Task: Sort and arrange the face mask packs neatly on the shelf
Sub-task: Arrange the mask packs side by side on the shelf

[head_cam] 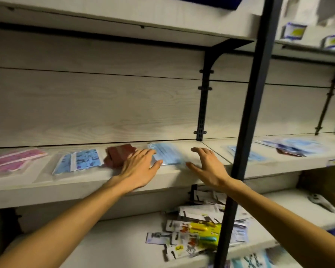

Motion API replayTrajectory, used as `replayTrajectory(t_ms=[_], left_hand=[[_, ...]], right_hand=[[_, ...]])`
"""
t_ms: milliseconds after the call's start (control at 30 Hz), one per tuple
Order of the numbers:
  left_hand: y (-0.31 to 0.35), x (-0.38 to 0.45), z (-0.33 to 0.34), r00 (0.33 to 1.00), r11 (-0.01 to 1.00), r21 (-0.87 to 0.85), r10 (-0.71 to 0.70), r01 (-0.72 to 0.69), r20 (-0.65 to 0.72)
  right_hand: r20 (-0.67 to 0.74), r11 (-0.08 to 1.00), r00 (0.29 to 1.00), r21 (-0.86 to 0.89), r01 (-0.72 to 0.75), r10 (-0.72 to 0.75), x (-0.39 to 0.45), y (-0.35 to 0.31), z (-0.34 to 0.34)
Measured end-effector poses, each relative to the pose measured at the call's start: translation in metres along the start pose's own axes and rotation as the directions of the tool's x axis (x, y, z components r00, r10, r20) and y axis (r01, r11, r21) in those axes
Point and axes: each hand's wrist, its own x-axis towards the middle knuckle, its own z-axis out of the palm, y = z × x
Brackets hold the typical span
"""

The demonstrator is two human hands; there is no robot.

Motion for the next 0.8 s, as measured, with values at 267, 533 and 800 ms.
replayTrajectory(t_ms=[267, 533, 800], left_hand=[[0.156, -0.043, 0.019, 0.999, 0.969, -0.246, 0.025, -0.032, -0.031], [0.294, -0.031, 0.048, 0.955, 0.950, -0.106, 0.298, -0.295, 0.009], [0.380, 0.043, 0.112, 0.916, 0.913, -0.082, 0.401, -0.399, 0.016]], right_hand=[[0.121, 0.967, 0.993, 0.249, -0.045, 0.015, -0.115, 0.083, -0.099], [-0.028, 0.991, 0.994, 0.080, -0.107, 0.110, -0.174, 0.184, -0.170], [-0.155, 0.979, 0.967, -0.011, -0.205, 0.201, -0.162, 0.291, -0.197]])
